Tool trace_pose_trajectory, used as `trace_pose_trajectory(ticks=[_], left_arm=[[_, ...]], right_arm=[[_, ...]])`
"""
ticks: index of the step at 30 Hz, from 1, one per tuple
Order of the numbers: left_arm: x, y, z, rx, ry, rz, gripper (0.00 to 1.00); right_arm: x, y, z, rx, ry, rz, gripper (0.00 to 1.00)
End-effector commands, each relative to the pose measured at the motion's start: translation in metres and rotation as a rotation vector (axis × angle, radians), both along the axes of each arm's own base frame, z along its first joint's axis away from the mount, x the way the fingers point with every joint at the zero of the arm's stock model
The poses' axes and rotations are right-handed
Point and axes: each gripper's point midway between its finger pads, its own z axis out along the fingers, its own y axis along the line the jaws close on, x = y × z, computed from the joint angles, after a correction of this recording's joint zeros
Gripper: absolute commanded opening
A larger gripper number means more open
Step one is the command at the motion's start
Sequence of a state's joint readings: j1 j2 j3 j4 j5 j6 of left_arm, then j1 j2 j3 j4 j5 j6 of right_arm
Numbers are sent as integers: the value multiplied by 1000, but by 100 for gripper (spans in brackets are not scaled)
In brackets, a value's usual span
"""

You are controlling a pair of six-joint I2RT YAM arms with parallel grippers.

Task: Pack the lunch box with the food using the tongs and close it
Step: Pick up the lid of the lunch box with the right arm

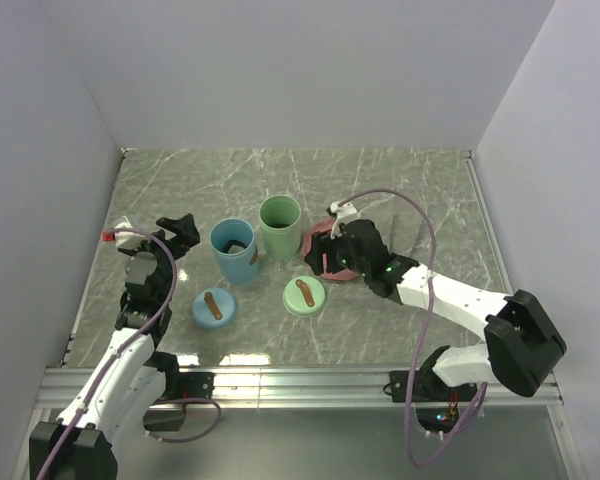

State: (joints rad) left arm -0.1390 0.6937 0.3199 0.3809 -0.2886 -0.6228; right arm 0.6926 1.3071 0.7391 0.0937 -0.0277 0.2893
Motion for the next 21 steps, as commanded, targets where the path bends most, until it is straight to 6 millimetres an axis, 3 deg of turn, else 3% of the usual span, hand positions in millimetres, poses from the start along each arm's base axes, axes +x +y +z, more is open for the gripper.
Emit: trace_pose_trajectory(ticks=[1, 11, 21], left_arm=[[2, 1, 7, -16, -27, 8, 99], [1, 0, 7, -17, -37, 4, 100], [0, -1, 8, -18, -46, -3, 99]], right_arm=[[-6, 12, -3, -18, -14, 28, 70], [-16, 32, -46, -161, 75, 50, 62], [-31, 42, -66, -241, 127, 74, 57]])
